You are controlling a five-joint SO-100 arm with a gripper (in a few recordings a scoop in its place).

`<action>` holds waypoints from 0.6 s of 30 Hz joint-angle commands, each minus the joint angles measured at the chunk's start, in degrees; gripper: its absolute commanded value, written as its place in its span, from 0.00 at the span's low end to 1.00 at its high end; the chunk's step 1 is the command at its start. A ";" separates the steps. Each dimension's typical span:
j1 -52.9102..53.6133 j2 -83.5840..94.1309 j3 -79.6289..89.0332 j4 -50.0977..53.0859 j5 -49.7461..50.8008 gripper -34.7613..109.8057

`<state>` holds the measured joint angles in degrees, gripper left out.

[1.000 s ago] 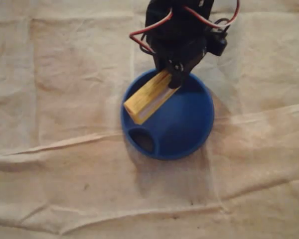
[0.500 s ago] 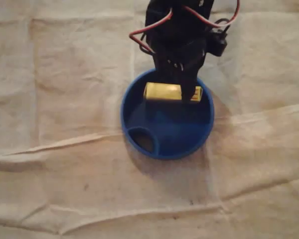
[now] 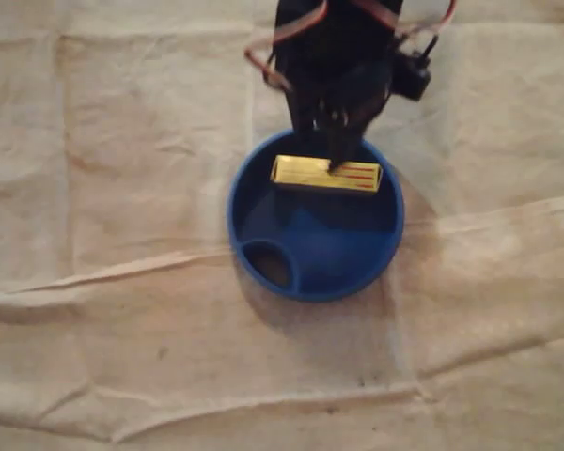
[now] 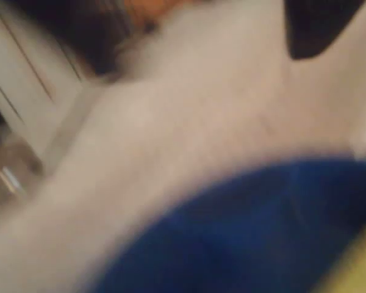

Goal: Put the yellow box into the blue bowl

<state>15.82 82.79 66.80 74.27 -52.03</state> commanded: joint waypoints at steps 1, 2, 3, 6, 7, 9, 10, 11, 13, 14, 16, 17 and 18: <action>-0.88 8.09 -4.92 -1.23 0.70 0.23; -0.70 8.70 -4.92 -1.41 1.32 0.23; -0.44 9.49 -4.92 -1.76 2.37 0.24; -0.26 12.57 -5.01 -2.02 7.12 0.24; -0.26 13.80 -5.01 -1.93 8.88 0.24; -0.26 16.61 -5.01 -1.32 12.39 0.24; -0.26 18.19 -4.75 -1.23 14.15 0.24; -0.26 19.86 -4.57 -1.23 16.00 0.24; -0.26 23.38 -4.04 -1.14 19.51 0.24; -0.26 25.14 -3.96 -1.14 21.27 0.24; -0.26 28.39 -3.96 -1.14 24.79 0.24; -0.26 29.97 -3.96 -1.14 26.63 0.24; -0.26 31.46 -3.96 -1.14 28.65 0.24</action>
<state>15.82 105.73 66.80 74.27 -29.09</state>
